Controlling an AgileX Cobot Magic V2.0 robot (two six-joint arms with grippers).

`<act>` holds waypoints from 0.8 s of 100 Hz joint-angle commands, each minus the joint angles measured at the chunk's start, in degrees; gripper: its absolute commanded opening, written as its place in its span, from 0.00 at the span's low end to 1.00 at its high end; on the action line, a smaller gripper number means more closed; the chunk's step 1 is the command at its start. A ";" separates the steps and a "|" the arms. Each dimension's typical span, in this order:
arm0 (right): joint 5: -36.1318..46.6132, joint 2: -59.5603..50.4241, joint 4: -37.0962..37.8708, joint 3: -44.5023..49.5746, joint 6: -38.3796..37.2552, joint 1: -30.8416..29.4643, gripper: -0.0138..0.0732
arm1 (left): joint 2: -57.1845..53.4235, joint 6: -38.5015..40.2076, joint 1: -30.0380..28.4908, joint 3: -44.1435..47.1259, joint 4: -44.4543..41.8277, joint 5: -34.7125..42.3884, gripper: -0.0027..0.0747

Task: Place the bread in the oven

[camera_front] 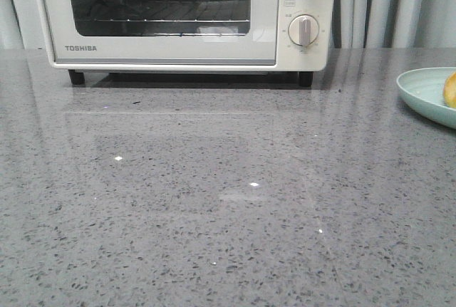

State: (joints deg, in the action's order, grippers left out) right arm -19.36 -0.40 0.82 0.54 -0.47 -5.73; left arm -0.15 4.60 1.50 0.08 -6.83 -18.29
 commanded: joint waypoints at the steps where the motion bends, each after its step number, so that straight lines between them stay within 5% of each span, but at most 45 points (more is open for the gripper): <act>1: 1.34 -1.25 -0.04 1.47 0.47 -0.24 0.09 | -1.44 0.13 0.44 1.23 0.49 5.02 0.01; 68: 1.51 -1.25 -0.04 1.47 0.47 -0.24 0.09 | -1.44 0.13 0.44 1.23 0.49 6.44 0.01; 80: 9.72 -1.25 -0.04 1.47 0.47 -0.24 0.09 | -1.44 0.13 0.44 1.23 0.49 10.97 0.01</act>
State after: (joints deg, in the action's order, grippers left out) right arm -18.34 -0.40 0.82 0.54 -0.47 -5.73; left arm -0.15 4.60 1.50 0.08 -6.83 -15.51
